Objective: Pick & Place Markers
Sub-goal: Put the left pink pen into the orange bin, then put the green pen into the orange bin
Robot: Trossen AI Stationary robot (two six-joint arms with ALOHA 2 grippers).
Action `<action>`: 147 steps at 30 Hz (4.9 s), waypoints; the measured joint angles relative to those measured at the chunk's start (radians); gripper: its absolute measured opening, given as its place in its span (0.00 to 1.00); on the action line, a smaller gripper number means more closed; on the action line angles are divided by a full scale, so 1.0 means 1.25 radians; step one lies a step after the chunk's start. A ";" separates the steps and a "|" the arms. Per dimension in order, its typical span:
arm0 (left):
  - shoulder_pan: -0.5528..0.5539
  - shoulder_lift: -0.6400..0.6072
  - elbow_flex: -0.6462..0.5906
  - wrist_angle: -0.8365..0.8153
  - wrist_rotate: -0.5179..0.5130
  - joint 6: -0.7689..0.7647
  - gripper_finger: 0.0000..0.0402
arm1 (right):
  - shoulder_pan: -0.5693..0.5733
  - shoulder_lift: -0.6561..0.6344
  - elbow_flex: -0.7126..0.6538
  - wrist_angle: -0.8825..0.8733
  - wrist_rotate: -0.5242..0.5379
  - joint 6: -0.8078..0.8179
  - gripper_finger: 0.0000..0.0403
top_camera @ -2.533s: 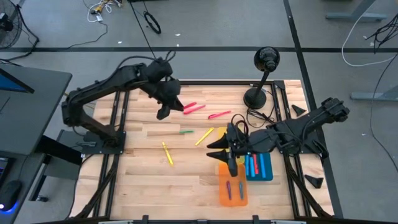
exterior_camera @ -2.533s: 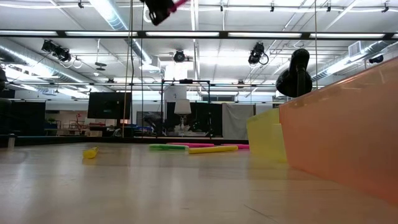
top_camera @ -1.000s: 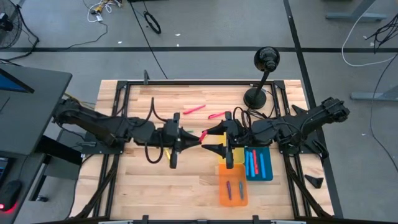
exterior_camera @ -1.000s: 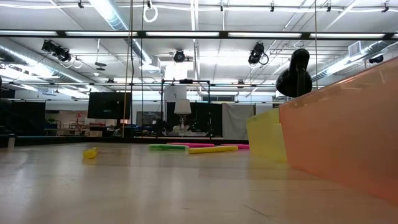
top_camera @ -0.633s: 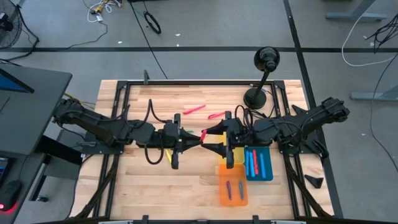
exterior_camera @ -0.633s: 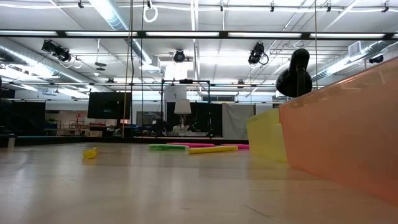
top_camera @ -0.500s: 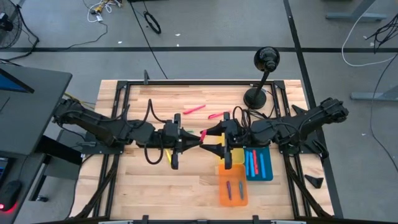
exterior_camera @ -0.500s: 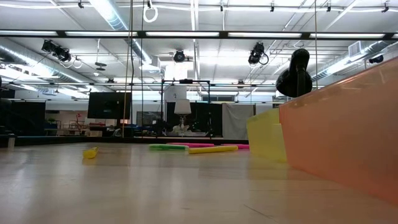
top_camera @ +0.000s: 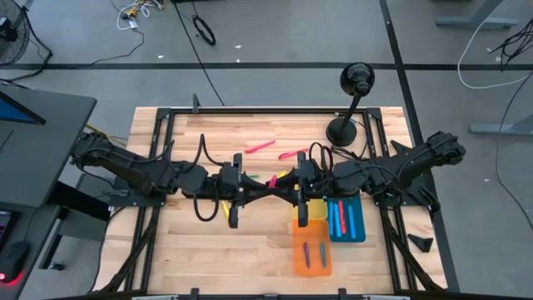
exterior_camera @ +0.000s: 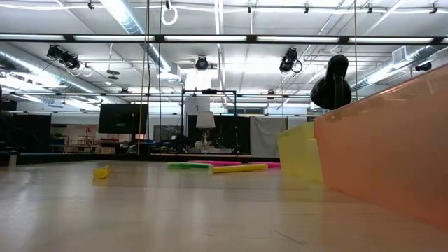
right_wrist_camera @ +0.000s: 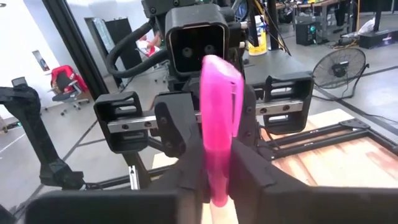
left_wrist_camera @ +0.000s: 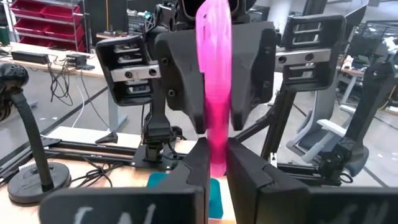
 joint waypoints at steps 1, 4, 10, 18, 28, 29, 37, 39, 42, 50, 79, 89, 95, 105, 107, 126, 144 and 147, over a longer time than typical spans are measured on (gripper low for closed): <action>0.000 0.000 0.000 -0.001 0.000 -0.003 0.10 | 0.000 0.000 0.000 -0.001 0.001 -0.002 0.12; 0.002 0.000 0.000 -0.002 0.000 -0.012 0.10 | 0.001 0.000 0.000 -0.001 0.001 -0.002 0.05; 0.005 0.000 0.000 -0.006 0.013 -0.036 0.17 | 0.000 -0.005 0.000 -0.033 0.000 0.048 0.05; 0.004 -0.018 0.000 -0.043 0.084 -0.046 0.40 | 0.004 -0.026 0.000 -0.182 0.003 0.278 0.05; 0.007 -0.017 0.000 -0.145 0.158 -0.068 0.52 | 0.040 -0.028 0.000 -0.371 -0.003 0.680 0.05; 0.007 -0.017 0.000 -0.159 0.169 -0.068 0.52 | 0.045 -0.028 0.000 -0.384 -0.007 0.718 0.05; 0.007 -0.017 0.000 -0.242 0.179 -0.090 0.50 | 0.084 -0.028 0.000 -0.511 -0.077 1.000 0.05; 0.007 -0.017 0.000 -0.250 0.179 -0.089 0.50 | 0.094 -0.028 0.000 -0.543 -0.114 1.058 0.05; 0.007 -0.017 0.000 -0.260 0.179 -0.089 0.50 | 0.108 -0.028 0.000 -0.593 -0.178 1.139 0.05; 0.007 -0.017 0.000 -0.298 0.179 -0.089 0.50 | 0.156 -0.025 0.000 -0.736 -0.257 1.319 0.05; 0.006 -0.017 0.000 -0.303 0.222 -0.068 0.50 | 0.200 0.294 0.000 -0.712 -0.340 1.427 0.07; 0.006 -0.017 0.000 -0.315 0.228 -0.068 0.50 | 0.200 0.386 0.000 -0.684 -0.362 1.413 0.07; 0.006 -0.017 0.000 -0.338 0.228 -0.068 0.50 | 0.199 0.436 0.000 -0.657 -0.362 1.412 0.07; 0.006 -0.017 0.000 -0.344 0.228 -0.068 0.50 | 0.201 0.451 0.000 -0.649 -0.361 1.411 0.14; 0.006 -0.017 0.000 -0.344 0.228 -0.068 0.50 | 0.203 0.451 0.000 -0.646 -0.360 1.411 0.17; 0.006 -0.017 0.000 -0.344 0.228 -0.066 0.50 | 0.201 0.415 0.000 -0.657 -0.351 1.357 0.28; 0.007 -0.017 0.000 -0.343 0.203 -0.091 0.50 | 0.157 0.189 0.000 -0.743 -0.160 1.040 0.28; 0.007 -0.017 0.000 -0.342 0.203 -0.115 0.50 | 0.133 0.153 0.000 -0.742 -0.128 0.940 0.28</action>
